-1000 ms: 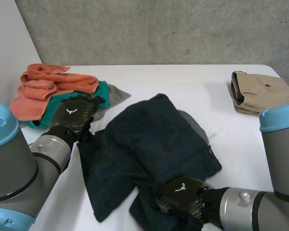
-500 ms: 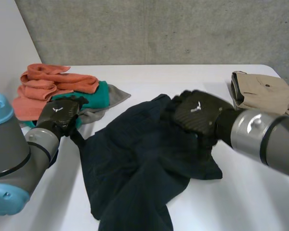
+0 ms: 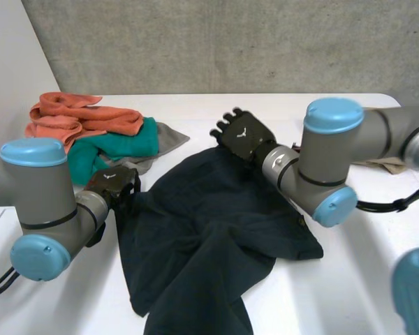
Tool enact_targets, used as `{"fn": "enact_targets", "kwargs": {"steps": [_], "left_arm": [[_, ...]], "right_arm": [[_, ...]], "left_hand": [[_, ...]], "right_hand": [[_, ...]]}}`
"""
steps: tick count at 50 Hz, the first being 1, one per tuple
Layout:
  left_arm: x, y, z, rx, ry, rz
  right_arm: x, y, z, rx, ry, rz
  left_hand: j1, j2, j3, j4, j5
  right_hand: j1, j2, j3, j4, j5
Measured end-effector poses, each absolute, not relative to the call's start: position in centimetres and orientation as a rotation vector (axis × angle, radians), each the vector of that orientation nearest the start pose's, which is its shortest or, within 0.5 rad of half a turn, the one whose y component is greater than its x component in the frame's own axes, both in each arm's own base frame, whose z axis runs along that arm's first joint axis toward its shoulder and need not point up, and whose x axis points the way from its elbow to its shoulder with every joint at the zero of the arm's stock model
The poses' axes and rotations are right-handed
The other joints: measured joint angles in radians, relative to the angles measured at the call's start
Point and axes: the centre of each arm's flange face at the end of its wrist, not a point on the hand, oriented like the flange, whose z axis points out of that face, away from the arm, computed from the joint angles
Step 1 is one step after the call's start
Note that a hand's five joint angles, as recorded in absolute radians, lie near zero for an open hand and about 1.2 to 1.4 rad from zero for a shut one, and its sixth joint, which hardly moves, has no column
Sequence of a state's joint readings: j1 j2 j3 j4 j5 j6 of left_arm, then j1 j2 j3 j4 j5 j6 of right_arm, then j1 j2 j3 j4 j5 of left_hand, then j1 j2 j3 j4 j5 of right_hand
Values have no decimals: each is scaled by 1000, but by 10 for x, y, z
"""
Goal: Fold the laundry.
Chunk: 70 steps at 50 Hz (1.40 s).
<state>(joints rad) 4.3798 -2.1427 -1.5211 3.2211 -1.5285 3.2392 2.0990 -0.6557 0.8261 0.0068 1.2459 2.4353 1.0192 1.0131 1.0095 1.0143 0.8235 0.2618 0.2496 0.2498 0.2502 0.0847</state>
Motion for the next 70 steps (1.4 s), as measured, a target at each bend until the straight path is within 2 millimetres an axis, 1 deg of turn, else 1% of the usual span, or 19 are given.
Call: {"fn": "enact_targets", "kwargs": {"steps": [3, 4, 6, 9, 14, 20, 21, 22, 23, 24, 25, 31, 37, 42, 50, 56, 60, 63, 70], "left_arm": [[-248, -302, 135, 640, 2718, -1764], [-249, -303, 136, 643, 2715, -1768], [-250, -305, 138, 646, 2709, -1773], [-252, -307, 144, 648, 2697, -1789], [-258, -313, 181, 645, 2604, -1927], [-260, -311, 271, 606, 2333, -2275], [-260, -310, 279, 600, 2305, -2308], [-259, -306, 301, 584, 2226, -2395], [-259, -306, 301, 584, 2226, -2395], [-257, -301, 322, 568, 2147, -2476], [-256, -296, 342, 553, 2070, -2553], [-248, -257, 412, 500, 1793, -2805], [-241, -219, 450, 478, 1639, -2937], [-230, -180, 478, 465, 1529, -3028], [-218, -149, 502, 448, 1445, -3082], [-222, -156, 501, 472, 1483, -3061], [-236, -185, 482, 521, 1601, -2986], [-250, -213, 461, 571, 1700, -2916], [-293, -296, 386, 734, 1925, -2709]], "right_arm": [[382, -336, 149, -1576, 1688, -1924], [384, -339, 145, -1571, 1688, -1927], [386, -343, 145, -1553, 1683, -1941], [386, -347, 160, -1507, 1668, -1985], [378, -346, 222, -1389, 1613, -2123], [345, -329, 317, -1267, 1520, -2329], [341, -327, 324, -1259, 1513, -2344], [333, -322, 340, -1240, 1497, -2383], [333, -322, 340, -1240, 1497, -2383], [331, -321, 344, -1236, 1494, -2391], [316, -310, 369, -1209, 1472, -2446], [288, -279, 411, -1174, 1460, -2514], [272, -250, 434, -1166, 1465, -2523], [254, -211, 461, -1133, 1446, -2557], [232, -163, 495, -1046, 1374, -2651], [227, -155, 497, -1037, 1394, -2645], [231, -172, 482, -1065, 1492, -2577], [238, -198, 461, -1096, 1599, -2496], [259, -282, 386, -1124, 1876, -2308]], "left_hand": [[30, 45, 33, 34, 33], [98, 175, 170, 176, 146], [98, 178, 174, 181, 146], [98, 180, 174, 181, 146], [98, 180, 174, 181, 146], [99, 181, 177, 181, 149], [99, 181, 177, 181, 149], [99, 181, 177, 181, 163], [99, 181, 177, 181, 163], [99, 181, 177, 181, 169], [99, 181, 177, 182, 170], [115, 182, 178, 182, 170], [115, 182, 183, 182, 170], [116, 183, 183, 183, 170], [116, 183, 183, 186, 170], [116, 183, 183, 186, 170], [116, 183, 183, 186, 170], [116, 183, 183, 186, 170], [116, 183, 183, 186, 170]], "right_hand": [[380, 396, 387, 385, 371], [582, 617, 602, 600, 573], [802, 852, 836, 837, 818], [842, 919, 918, 934, 889], [842, 919, 927, 943, 889], [842, 919, 933, 945, 889], [842, 919, 933, 945, 889], [842, 919, 933, 945, 889], [842, 919, 933, 945, 889], [842, 919, 933, 945, 889], [842, 919, 934, 945, 889], [842, 919, 935, 945, 895], [842, 919, 935, 946, 896], [842, 919, 935, 946, 896], [842, 919, 935, 946, 896], [842, 919, 935, 946, 896], [842, 919, 935, 946, 896], [842, 919, 935, 946, 897], [842, 919, 935, 946, 897]]}}
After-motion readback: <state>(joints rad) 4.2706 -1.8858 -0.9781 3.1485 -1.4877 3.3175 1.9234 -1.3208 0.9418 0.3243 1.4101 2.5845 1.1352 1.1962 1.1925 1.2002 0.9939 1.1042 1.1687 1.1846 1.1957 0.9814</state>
